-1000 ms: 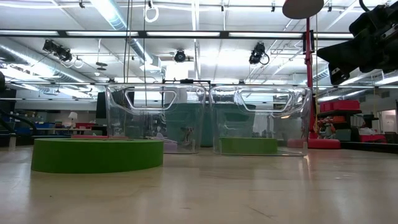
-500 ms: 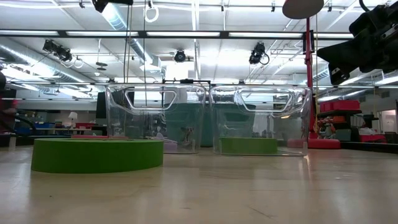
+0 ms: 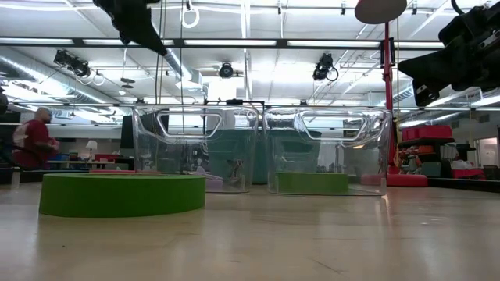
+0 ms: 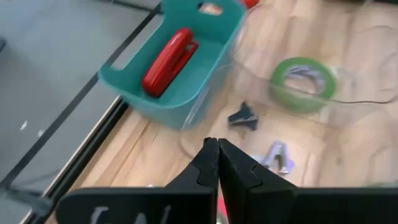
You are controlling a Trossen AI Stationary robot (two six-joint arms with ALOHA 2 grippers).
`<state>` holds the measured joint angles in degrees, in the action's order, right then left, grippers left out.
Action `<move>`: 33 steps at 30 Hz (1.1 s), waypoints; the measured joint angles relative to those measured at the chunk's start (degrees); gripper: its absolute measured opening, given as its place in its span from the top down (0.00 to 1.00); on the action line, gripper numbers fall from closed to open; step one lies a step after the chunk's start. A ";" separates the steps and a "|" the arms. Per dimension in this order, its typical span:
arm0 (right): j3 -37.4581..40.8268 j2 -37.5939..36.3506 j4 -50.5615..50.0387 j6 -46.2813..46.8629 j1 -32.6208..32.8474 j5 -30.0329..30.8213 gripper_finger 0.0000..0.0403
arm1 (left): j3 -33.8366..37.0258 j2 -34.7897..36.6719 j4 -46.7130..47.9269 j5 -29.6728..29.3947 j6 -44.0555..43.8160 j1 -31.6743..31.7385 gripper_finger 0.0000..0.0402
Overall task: Pick and place Stapler, Stapler remover, tape
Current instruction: Put the top blue staple remover into the left transparent bin
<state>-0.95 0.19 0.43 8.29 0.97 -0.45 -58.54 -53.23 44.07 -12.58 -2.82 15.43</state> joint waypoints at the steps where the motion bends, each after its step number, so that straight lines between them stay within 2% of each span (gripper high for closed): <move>1: 0.02 0.02 0.00 0.00 0.00 -0.02 0.98 | 0.00 -0.54 0.27 0.00 -0.56 0.80 0.98; 14: 0.01 0.02 0.00 0.00 0.00 0.00 0.98 | -0.02 -5.09 0.94 -0.06 -2.86 13.31 0.98; 19: 0.01 0.00 0.00 0.00 0.00 0.01 0.98 | -0.02 -7.73 1.76 3.85 -2.83 17.60 0.95; 23: 0.02 0.02 0.00 0.00 0.00 0.00 0.98 | -0.02 -10.35 2.52 5.20 -2.77 19.87 0.86; 33: 0.00 0.00 0.00 0.00 0.00 0.00 0.98 | -0.02 -16.16 4.53 5.18 -1.94 23.91 0.53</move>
<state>-0.95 0.19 0.43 8.29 0.97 -0.45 -58.57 -69.39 48.60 -7.40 -4.76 39.34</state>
